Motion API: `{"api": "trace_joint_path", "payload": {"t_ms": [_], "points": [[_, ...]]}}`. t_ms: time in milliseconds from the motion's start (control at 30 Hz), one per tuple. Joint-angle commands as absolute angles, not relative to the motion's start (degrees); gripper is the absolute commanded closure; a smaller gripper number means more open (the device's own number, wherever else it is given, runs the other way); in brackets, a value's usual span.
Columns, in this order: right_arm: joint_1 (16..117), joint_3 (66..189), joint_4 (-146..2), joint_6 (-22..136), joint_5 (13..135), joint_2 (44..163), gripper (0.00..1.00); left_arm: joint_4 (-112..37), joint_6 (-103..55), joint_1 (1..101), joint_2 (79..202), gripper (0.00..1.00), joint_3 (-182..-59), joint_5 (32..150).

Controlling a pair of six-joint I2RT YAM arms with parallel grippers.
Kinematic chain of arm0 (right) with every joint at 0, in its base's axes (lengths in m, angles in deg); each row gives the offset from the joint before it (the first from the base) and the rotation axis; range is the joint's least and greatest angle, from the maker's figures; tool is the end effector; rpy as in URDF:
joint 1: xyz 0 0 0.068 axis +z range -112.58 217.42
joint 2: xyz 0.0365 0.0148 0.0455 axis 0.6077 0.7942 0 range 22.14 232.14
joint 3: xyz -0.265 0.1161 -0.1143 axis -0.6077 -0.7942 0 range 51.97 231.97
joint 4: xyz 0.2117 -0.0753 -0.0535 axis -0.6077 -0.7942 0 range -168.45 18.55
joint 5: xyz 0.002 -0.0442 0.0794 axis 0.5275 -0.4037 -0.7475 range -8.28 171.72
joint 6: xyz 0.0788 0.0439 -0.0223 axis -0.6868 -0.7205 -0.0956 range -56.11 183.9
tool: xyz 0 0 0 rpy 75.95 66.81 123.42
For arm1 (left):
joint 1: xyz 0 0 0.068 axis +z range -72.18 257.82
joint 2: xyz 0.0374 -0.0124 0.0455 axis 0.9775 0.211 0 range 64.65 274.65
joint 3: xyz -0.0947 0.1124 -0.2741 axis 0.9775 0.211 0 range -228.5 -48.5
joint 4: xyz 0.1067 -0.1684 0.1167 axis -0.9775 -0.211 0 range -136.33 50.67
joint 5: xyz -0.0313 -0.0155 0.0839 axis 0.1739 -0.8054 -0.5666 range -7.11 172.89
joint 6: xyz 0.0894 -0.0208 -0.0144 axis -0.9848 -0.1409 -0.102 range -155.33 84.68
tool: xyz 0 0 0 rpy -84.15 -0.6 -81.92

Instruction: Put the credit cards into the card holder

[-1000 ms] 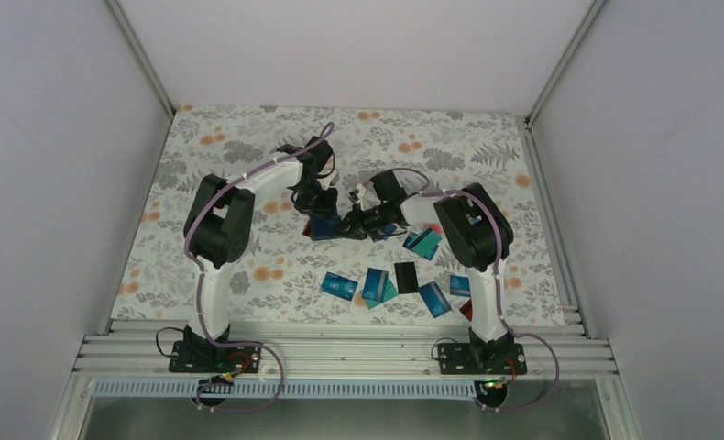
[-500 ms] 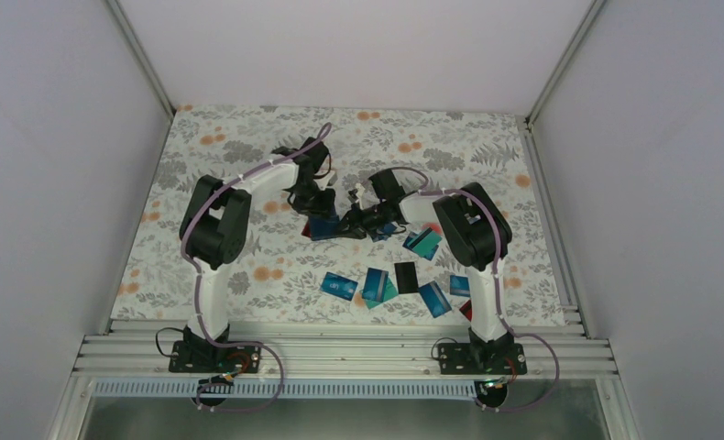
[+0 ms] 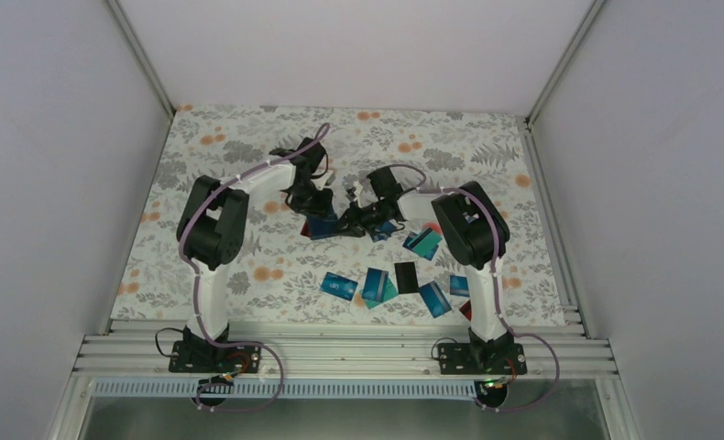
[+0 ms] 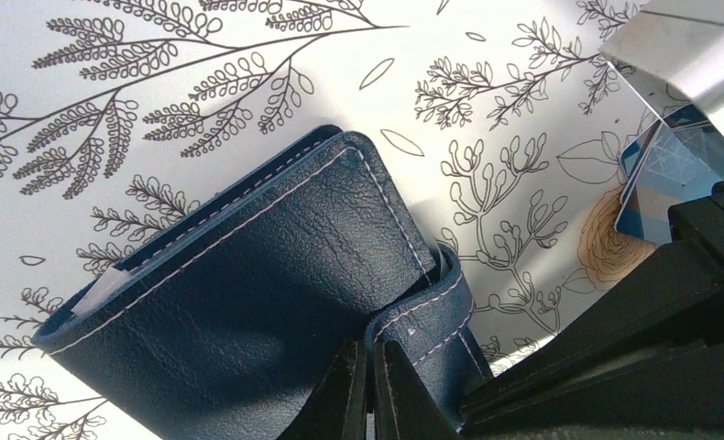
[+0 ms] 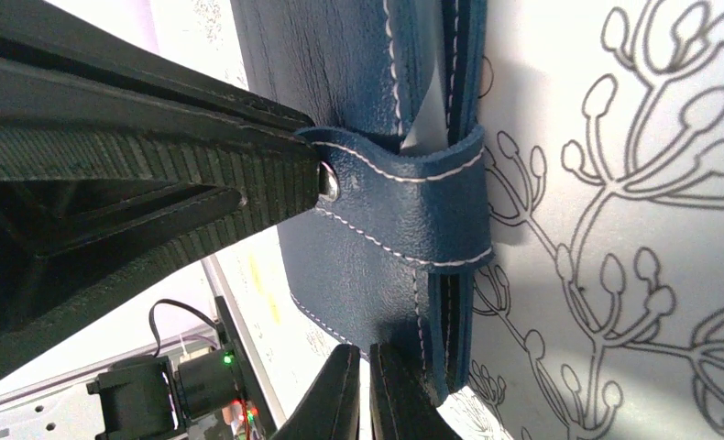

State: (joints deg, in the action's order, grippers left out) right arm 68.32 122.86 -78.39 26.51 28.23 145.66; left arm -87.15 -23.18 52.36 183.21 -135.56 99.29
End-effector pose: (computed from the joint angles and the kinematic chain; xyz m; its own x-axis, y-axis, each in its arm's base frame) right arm 0.3315 0.2768 0.1275 -0.9855 -0.1688 0.0183 -0.0712 0.5083 0.8583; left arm 0.3564 -0.1958 0.1687 -0.9641 0.2355 -0.1229 0.2627 0.9137 -0.3101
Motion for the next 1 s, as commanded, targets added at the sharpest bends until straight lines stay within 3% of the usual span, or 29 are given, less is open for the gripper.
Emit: {"api": "trace_joint_path", "payload": {"t_ms": [0, 433, 967], "points": [[68.59, 121.92, -88.3, 28.29, 38.3, 150.45, 0.96, -86.91, -24.95, 54.9, 187.69, 0.98, -131.59, 86.7], [68.58, 125.45, -93.84, 31.44, 38.64, 152.21, 0.96, -89.49, -23.85, 56.47, 193.83, 0.94, -132.68, 86.86], [68.38, 136.59, -103.4, 37.13, 38.08, 148.98, 0.96, -93.22, -22.13, 56.53, 189.39, 0.72, -139.54, 93.96]]}}
